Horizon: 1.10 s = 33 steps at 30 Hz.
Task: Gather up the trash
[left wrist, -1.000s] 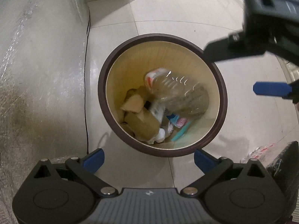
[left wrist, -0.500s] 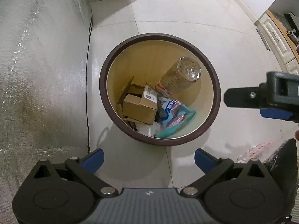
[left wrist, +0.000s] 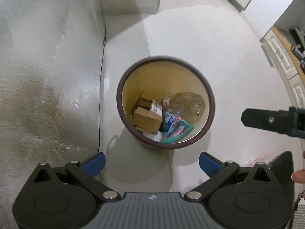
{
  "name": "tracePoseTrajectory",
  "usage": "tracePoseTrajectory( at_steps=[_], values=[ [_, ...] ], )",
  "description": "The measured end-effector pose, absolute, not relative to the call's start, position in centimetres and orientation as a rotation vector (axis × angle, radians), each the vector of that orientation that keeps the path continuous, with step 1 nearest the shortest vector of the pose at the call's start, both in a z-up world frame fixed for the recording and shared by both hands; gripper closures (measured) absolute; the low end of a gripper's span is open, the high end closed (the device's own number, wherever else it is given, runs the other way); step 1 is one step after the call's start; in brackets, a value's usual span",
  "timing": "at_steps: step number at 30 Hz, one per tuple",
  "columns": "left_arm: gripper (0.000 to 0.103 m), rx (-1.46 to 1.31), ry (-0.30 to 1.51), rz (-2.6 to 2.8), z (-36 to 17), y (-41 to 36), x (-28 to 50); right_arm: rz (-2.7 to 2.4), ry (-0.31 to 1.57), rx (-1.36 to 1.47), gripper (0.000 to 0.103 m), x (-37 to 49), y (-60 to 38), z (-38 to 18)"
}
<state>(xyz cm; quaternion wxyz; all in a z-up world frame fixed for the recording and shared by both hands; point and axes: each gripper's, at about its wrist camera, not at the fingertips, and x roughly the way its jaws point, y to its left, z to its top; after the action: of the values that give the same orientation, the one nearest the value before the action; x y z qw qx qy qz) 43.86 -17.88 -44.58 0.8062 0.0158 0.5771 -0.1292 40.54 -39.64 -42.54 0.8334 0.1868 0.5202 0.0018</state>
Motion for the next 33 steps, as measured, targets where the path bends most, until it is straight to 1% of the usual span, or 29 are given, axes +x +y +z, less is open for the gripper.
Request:
tracePoseTrajectory(
  at_steps=[13, 18, 33],
  values=[
    [0.0, 0.021, 1.039, -0.274, -32.3, -16.6, 37.5, 0.06, 0.893, 0.336, 0.0, 33.7, -38.8, -29.9],
    [0.0, 0.039, 0.997, -0.257, -27.5, -16.3, 34.4, 0.051, 0.856, 0.323, 0.0, 31.2, -38.4, -25.2],
    [0.0, 0.013, 0.837, -0.211, -15.2, -12.4, 24.6, 0.012, 0.693, 0.276, 0.0, 21.0, -37.6, -13.6]
  ],
)
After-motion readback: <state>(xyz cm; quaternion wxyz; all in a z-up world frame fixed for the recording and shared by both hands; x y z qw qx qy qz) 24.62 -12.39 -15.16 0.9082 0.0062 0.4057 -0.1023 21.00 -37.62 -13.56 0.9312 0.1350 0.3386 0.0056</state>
